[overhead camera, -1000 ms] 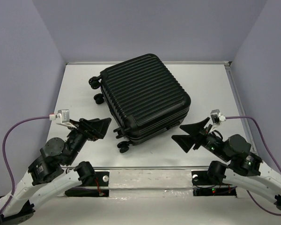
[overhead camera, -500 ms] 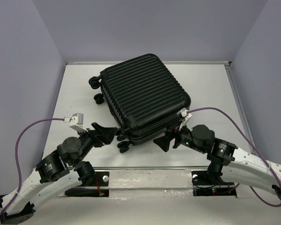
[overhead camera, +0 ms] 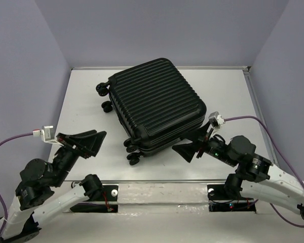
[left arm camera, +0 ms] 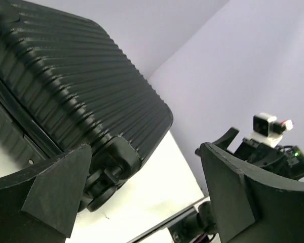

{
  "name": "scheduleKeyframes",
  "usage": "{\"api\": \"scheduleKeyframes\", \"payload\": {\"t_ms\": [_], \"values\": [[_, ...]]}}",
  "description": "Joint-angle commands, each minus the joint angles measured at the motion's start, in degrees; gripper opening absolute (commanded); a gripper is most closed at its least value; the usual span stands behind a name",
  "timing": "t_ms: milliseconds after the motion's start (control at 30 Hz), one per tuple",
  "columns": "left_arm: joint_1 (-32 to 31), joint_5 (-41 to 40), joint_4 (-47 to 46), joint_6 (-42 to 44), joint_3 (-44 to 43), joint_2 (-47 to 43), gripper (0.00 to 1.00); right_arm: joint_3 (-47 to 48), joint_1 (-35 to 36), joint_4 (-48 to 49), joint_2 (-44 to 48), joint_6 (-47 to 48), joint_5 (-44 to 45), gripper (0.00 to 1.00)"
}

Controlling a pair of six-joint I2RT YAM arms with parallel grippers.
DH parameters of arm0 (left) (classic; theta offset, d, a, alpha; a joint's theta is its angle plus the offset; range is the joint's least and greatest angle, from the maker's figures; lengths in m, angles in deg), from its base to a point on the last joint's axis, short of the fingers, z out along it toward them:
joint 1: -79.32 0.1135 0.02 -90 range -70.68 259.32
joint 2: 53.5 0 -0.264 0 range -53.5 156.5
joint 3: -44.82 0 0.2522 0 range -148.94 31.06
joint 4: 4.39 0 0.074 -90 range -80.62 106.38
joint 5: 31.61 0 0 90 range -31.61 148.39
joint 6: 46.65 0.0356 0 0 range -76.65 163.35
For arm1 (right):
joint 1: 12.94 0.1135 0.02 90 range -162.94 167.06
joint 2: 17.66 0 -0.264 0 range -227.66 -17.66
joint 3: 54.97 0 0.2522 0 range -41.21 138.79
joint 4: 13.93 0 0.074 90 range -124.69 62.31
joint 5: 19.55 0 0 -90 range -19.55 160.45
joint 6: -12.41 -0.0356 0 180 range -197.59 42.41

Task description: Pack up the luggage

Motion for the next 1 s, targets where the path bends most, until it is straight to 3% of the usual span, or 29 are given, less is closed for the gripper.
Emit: {"api": "scheduleKeyframes", "payload": {"t_ms": [0, 67, 167, 233, 300, 367, 567, 667, 833, 967], "values": [[-0.2, 0.5, -0.2, -0.5, 3.7, 1.8, 0.99, 4.0, 0.3, 6.2, -8.1, 0.7, -4.4, 1.00], [-0.2, 0.0, 0.5, -3.8, 5.7, 2.6, 0.99, 5.9, 0.9, 7.0, -17.1, 0.8, -7.0, 1.00], [-0.2, -1.3, -0.1, -7.8, 8.5, 2.8, 0.99, 13.3, 6.6, 5.3, -25.2, 5.8, -2.4, 0.99], [-0.2, -4.0, 0.4, -9.1, 8.5, 1.9, 0.99, 21.6, 10.1, 1.0, -32.7, 13.1, -0.6, 0.92], [-0.2, -6.3, 1.4, -9.4, 7.9, 0.9, 0.99, 26.6, 11.6, -1.2, -39.1, 24.0, -5.3, 0.92], [-0.3, -7.5, 2.3, -9.7, 7.3, 0.6, 0.99, 34.4, 11.6, -6.7, -43.4, 30.9, -8.5, 1.00], [-0.4, -12.0, 7.7, -7.5, -1.7, 1.9, 0.99, 57.7, 11.6, -31.0, -61.4, 46.5, -5.6, 1.00], [-1.2, -13.8, 9.4, -5.7, -5.1, 3.5, 0.99, 62.9, 11.6, -38.9, -66.0, 51.0, -4.9, 1.00], [-6.0, -18.1, 10.0, -5.3, -7.9, 3.4, 0.99, 72.8, 11.6, -49.1, -76.1, 55.1, -4.2, 1.00], [-14.7, -22.6, 11.3, -8.5, -7.1, -0.7, 0.99, 76.4, 11.1, -51.7, -80.6, 57.7, -2.9, 1.00]]}}
